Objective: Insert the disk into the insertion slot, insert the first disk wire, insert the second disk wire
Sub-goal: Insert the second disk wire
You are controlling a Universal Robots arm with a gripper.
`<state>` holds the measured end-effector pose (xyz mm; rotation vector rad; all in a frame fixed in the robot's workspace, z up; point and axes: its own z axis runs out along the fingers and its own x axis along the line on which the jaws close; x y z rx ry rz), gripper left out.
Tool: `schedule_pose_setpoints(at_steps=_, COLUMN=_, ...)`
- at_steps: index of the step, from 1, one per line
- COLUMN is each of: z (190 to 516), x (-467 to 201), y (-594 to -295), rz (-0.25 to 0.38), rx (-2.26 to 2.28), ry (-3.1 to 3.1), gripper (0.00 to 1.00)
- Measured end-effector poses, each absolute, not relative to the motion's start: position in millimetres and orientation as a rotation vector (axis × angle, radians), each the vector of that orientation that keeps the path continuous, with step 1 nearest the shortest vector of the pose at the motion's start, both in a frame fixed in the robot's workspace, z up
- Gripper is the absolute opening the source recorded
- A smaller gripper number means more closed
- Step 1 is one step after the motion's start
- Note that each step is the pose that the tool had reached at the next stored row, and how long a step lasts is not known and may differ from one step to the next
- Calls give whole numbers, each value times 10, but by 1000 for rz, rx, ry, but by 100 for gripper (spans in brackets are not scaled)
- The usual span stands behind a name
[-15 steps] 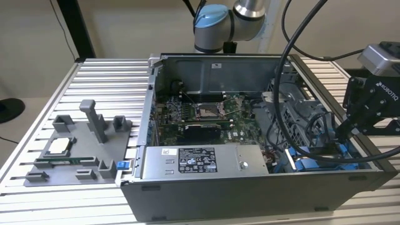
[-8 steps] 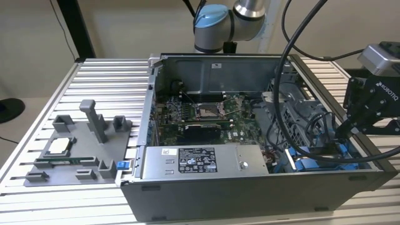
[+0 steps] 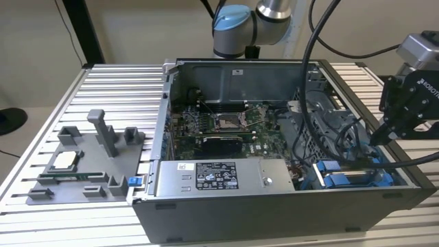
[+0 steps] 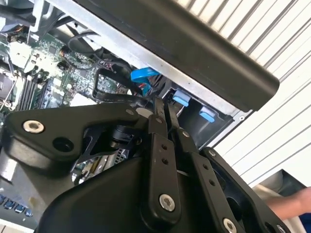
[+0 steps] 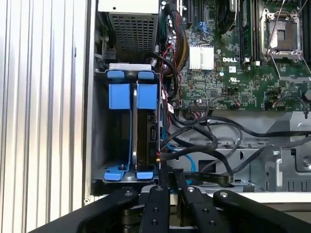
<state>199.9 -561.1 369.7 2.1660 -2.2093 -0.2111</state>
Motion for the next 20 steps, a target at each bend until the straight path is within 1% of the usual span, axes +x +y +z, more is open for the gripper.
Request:
schedule_pose_setpoints(at_steps=6, z=3766, x=1867, y=-5584, rz=-181, rx=2181, ry=-2223, gripper=0)
schedule_pose_setpoints(at_steps=20, z=3896, x=1639, y=-5567, rz=-140, rx=2203, ry=-2243, gripper=0)
